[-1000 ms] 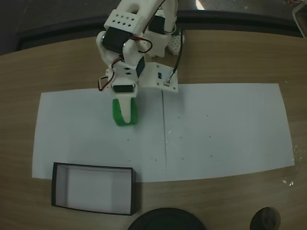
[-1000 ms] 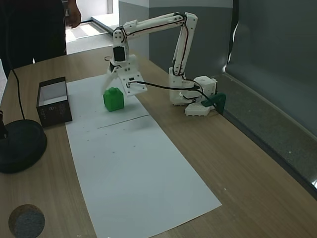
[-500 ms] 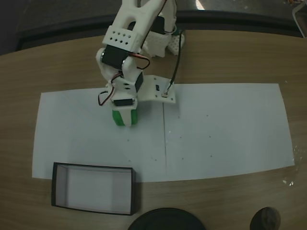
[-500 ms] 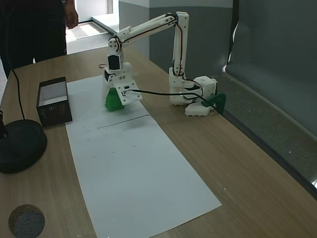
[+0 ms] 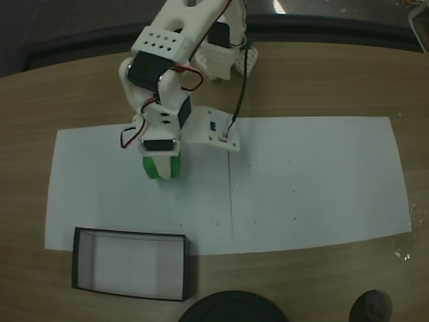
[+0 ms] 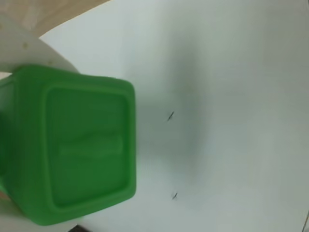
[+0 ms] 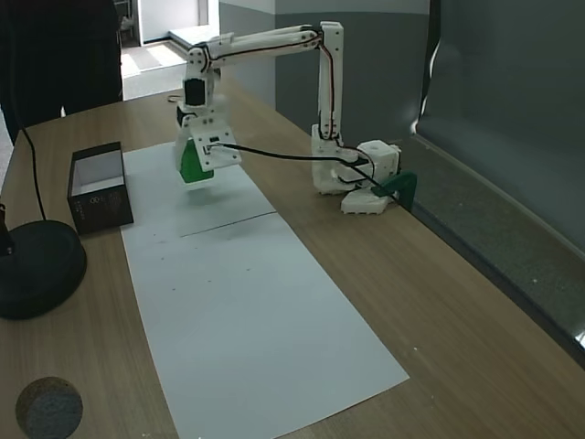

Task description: Grab a green square and put it in the box.

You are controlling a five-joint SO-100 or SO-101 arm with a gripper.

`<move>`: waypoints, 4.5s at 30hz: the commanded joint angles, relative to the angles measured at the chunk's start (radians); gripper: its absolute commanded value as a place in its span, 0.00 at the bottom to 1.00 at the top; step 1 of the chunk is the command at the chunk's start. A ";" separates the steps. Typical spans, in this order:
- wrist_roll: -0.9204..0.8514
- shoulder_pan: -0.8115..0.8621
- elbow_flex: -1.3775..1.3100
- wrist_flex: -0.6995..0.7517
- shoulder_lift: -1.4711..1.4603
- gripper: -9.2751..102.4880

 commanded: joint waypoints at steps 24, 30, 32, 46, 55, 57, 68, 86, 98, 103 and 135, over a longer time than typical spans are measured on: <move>0.163 -0.160 -1.370 0.149 -0.741 0.26; 0.155 -0.098 -1.516 0.141 -0.877 0.26; 0.137 -0.089 -1.526 0.140 -0.891 0.26; 0.172 -0.087 -1.529 0.170 -0.877 0.39; 0.313 -0.124 -1.526 0.316 -0.528 0.18; 0.345 -0.137 -1.511 0.328 -0.422 0.18; 0.525 -0.160 -0.877 0.327 0.213 0.18; 0.483 -0.298 0.241 0.219 1.197 0.18; 0.479 -0.298 0.445 0.161 1.618 0.18; 0.479 -0.298 0.520 0.117 1.735 0.15; 0.333 -0.439 1.391 -0.114 1.864 0.08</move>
